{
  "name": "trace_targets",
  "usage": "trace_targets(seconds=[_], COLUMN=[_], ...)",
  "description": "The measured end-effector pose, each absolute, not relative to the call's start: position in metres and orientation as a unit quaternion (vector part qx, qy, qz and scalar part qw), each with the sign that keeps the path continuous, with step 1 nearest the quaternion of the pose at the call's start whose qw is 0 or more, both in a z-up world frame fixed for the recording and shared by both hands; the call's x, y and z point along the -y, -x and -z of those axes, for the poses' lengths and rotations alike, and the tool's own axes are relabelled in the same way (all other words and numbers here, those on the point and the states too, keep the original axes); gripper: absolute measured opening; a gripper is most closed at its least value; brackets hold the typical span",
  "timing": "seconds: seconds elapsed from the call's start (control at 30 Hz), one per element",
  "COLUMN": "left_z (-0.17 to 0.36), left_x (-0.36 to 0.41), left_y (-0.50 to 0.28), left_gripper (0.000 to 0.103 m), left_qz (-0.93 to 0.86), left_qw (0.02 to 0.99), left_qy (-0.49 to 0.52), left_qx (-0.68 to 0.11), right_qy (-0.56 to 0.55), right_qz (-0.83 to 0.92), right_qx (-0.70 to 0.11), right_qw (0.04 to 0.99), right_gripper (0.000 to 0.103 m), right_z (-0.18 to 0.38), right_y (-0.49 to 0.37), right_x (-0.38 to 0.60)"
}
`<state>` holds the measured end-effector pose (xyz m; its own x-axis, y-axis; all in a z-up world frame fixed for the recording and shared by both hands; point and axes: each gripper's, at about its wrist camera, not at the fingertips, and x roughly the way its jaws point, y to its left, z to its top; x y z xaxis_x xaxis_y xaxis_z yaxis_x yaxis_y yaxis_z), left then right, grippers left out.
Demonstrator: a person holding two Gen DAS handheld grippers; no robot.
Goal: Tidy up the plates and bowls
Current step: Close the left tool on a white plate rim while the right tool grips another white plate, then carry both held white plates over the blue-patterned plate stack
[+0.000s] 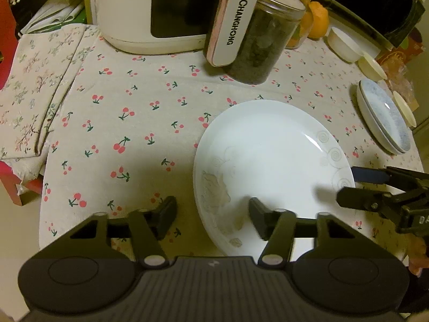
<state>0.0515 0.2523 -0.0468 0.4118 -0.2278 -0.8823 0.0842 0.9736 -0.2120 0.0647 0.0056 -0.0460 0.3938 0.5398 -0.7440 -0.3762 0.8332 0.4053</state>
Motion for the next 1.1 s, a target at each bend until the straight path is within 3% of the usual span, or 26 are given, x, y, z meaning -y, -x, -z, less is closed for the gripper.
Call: trace_targets(seconds=[0.13,0.27,0.4,0.57,1.1], left_z=[0.046,0.046,0.046,0.045,0.029], left_x=[-0.249,-0.241,-0.239,-0.234,-0.187], left_y=[-0.052,-0.053,-0.056,-0.057,-0.07], left_gripper=[0.039,0.038,0.038,0.03,0.03], left_qz=[0.103,0.106,0.096,0.102,0.137], left_qw=[0.836,0.836,0.838,0.839,0.848], left_qy=[0.064,0.046,0.042,0.052,0.048], left_qx=[-0.535,-0.536,-0.536,-0.532,-0.509], right_qy=[-0.071,-0.074,-0.067,-0.05,-0.068], right_qz=[-0.282,-0.289,-0.282,-0.27,-0.232], right_qx=[-0.475,-0.482,-0.482,-0.47,-0.45], right_qw=[0.831,0.824,0.827,0.839,0.86], right_gripper=[0.062,0.036,0.023,0.017,0.016], right_z=[0.046,0.048,0.048,0.044,0.018], right_y=[-0.064,-0.066,-0.068,-0.071,-0.085], right_x=[-0.013,-0.015,-0.013,-0.004,0.05])
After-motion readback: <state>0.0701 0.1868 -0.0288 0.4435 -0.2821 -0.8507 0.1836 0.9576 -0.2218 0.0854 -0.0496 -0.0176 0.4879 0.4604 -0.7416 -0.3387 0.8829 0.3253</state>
